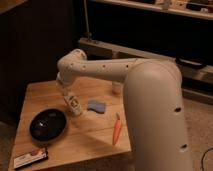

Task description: Stand the bottle upright

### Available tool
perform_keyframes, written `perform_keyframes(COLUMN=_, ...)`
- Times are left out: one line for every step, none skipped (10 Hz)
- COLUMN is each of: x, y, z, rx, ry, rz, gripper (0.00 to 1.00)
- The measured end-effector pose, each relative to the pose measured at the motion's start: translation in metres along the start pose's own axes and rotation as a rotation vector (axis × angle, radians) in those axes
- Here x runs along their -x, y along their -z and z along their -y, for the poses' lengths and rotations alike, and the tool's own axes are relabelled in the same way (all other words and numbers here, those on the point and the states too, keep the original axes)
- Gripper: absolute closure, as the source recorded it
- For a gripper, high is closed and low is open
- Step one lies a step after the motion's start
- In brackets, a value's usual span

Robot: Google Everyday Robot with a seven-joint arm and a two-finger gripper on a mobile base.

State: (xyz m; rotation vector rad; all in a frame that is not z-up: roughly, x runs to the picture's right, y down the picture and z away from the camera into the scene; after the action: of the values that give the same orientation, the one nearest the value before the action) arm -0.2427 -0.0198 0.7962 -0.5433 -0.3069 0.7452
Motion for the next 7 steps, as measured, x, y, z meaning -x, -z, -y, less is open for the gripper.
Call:
perform_keyframes(x=-0.0002, y=0.0015, z=0.0009, rx=-0.003, ry=-0.004, rz=0.01, gripper=0.67)
perform_keyframes(x=-0.0003, y=0.0026, z=0.0013, rx=-0.007, ry=-0.008, rz=0.028, gripper=0.67)
perform_keyframes(x=-0.0001, y=0.004, z=0.0013, rx=-0.005, ry=-0.014, rz=0.043, gripper=0.67)
perform_keyframes(x=-0.0002, y=0.0054, z=0.0024, rx=-0.008, ry=-0.017, rz=0.056, gripper=0.67)
perform_keyframes(x=0.0003, y=0.0074, z=0.0027, rx=-0.009, ry=-0.025, rz=0.073, gripper=0.67)
perform_keyframes(x=-0.0001, y=0.0097, z=0.0044, rx=-0.014, ry=-0.036, rz=0.091, gripper=0.67)
perform_keyframes(x=-0.0004, y=0.011, z=0.0051, rx=-0.016, ry=-0.045, rz=0.105, gripper=0.67)
